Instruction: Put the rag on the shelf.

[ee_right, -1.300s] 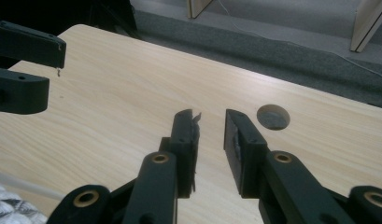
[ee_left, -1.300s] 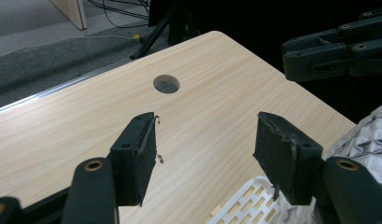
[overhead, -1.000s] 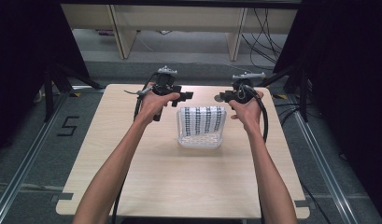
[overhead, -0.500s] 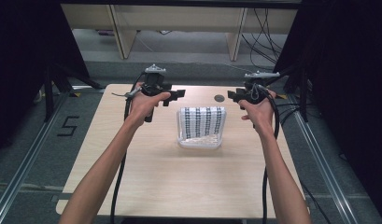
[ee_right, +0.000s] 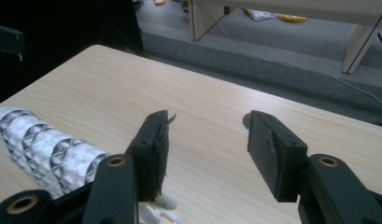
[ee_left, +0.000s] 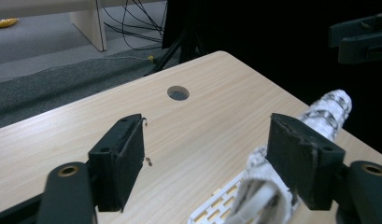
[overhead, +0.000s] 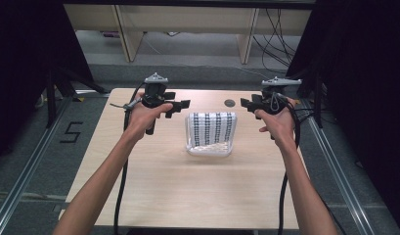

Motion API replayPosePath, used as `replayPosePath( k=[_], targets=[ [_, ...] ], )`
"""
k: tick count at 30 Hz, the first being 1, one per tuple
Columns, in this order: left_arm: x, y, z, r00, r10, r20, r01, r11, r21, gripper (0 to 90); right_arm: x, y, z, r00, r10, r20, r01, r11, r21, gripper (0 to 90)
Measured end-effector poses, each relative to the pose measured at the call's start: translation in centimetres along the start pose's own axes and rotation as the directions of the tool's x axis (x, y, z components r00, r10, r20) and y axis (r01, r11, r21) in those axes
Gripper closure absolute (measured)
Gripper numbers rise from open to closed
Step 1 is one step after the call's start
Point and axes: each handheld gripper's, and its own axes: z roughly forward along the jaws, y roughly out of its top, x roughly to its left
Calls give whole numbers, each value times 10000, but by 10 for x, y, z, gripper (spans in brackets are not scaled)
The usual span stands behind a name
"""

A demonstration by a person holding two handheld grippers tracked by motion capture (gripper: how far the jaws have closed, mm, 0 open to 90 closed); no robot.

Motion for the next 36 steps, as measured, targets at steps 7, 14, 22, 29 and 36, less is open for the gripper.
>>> replayPosePath(
  k=[7,14,22,29,36],
  targets=[
    [-11,-8,-9,9996,226,156,-228,9997,91,237,7,-3,-7,9996,55,-279,-58,9999,-107,436],
    [-21,-17,-17,9981,489,379,-498,9985,221,225,17,-5,-15,9989,-175,-446,170,9998,-117,391],
    [-29,-29,-26,9966,627,541,-637,9978,169,224,25,-10,-19,9968,-385,-697,378,9992,-111,380],
    [-31,-40,-33,9961,660,580,-669,9977,144,214,27,-16,-23,9969,-442,-649,438,9990,-70,364],
    [-31,-51,-39,9949,671,757,-676,9977,53,207,28,-24,-24,9968,-312,-730,310,9995,-36,348]
  ],
)
